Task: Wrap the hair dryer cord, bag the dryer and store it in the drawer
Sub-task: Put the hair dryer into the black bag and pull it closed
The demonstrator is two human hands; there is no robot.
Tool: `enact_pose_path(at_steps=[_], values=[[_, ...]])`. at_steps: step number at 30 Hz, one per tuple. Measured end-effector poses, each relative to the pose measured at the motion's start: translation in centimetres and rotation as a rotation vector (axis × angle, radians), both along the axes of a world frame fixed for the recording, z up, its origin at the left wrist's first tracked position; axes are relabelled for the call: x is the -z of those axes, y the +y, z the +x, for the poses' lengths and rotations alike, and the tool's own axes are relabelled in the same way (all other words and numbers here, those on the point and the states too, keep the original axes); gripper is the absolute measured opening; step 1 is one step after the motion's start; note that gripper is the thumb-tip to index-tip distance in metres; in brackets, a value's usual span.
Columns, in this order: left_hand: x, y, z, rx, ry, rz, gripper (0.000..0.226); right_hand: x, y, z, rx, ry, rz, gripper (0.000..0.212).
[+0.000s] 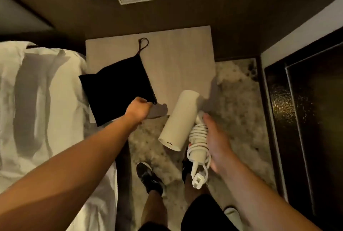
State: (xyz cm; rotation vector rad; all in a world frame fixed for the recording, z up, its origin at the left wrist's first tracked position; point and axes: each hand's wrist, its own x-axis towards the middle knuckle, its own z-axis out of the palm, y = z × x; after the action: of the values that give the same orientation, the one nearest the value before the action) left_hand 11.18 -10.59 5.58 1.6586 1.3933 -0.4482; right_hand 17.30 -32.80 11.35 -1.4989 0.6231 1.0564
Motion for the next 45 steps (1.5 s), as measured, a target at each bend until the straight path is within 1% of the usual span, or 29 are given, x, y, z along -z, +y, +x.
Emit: enact_pose_path(at_steps=[3, 4, 6, 9, 12, 15, 18, 19, 22, 26, 27, 30, 33, 36, 39, 41, 43, 45], values=[[4.7, 1.6, 2.5, 0.357, 0.066, 0.117, 0.051, 3.7, -1.6, 1.6, -0.002, 0.008, -0.049, 0.041], [6.5, 2.0, 3.3, 0.432, 0.081, 0.137, 0.053, 5.1, -2.3, 1.9, 0.002, 0.023, -0.065, 0.041], [8.5, 3.0, 4.2, 0.518, 0.108, 0.173, 0.053, 6.5, -3.4, 2.3, 0.027, 0.045, -0.074, 0.041], [11.5, 3.4, 4.7, 0.505, 0.176, 0.211, 0.049, 8.7, -4.9, 2.3, 0.061, 0.061, -0.079, 0.038], [13.3, 3.1, 4.1, 0.504, 0.178, 0.29, 0.041, 9.9, -5.9, 2.1, 0.092, 0.079, -0.075, 0.036], [13.6, 2.2, 3.1, 0.34, 0.103, 0.383, 0.029, 10.3, -6.2, 1.9, 0.096, 0.098, -0.065, 0.036], [12.6, 0.9, 1.7, 0.167, 0.03, 0.413, 0.019, 10.0, -6.2, 1.9, 0.098, 0.11, -0.055, 0.036], [12.0, 0.5, 1.4, 0.125, 0.011, 0.414, 0.019, 9.8, -6.2, 1.9, 0.101, 0.108, -0.052, 0.036], [9.9, 0.1, 0.1, 0.038, -0.049, 0.432, 0.026, 8.6, -5.8, 1.8, 0.11, 0.119, -0.029, 0.036], [5.4, 0.7, -1.9, 0.002, -0.112, 0.422, 0.031, 5.9, -5.5, 1.9, 0.138, 0.093, 0.04, 0.038], [3.9, 0.9, -2.6, 0.003, -0.131, 0.431, 0.03, 5.0, -5.4, 1.9, 0.144, 0.091, 0.059, 0.039], [-1.0, 1.5, -4.7, 0.025, -0.2, 0.48, 0.024, 1.9, -4.7, 2.0, 0.149, 0.053, 0.108, 0.055], [-6.3, 1.9, -6.8, 0.009, -0.284, 0.528, 0.022, -1.9, -4.1, 1.6, 0.157, -0.018, 0.148, 0.048], [-11.8, 2.0, -9.1, -0.081, -0.35, 0.599, 0.033, -6.4, -3.5, 0.6, 0.148, -0.016, 0.191, 0.054], [-16.9, 2.0, -11.3, -0.13, -0.411, 0.642, 0.039, -10.8, -3.2, -1.1, 0.162, 0.006, 0.251, 0.051], [-19.9, 1.9, -12.7, -0.135, -0.443, 0.601, 0.034, -13.5, -3.1, -2.5, 0.178, 0.008, 0.297, 0.047], [-22.7, 1.7, -14.0, -0.105, -0.459, 0.521, 0.029, -16.0, -2.7, -3.8, 0.19, 0.01, 0.336, 0.047], [-25.1, 1.4, -15.4, -0.039, -0.451, 0.442, 0.032, -18.2, -2.2, -5.1, 0.21, 0.035, 0.383, 0.048]])
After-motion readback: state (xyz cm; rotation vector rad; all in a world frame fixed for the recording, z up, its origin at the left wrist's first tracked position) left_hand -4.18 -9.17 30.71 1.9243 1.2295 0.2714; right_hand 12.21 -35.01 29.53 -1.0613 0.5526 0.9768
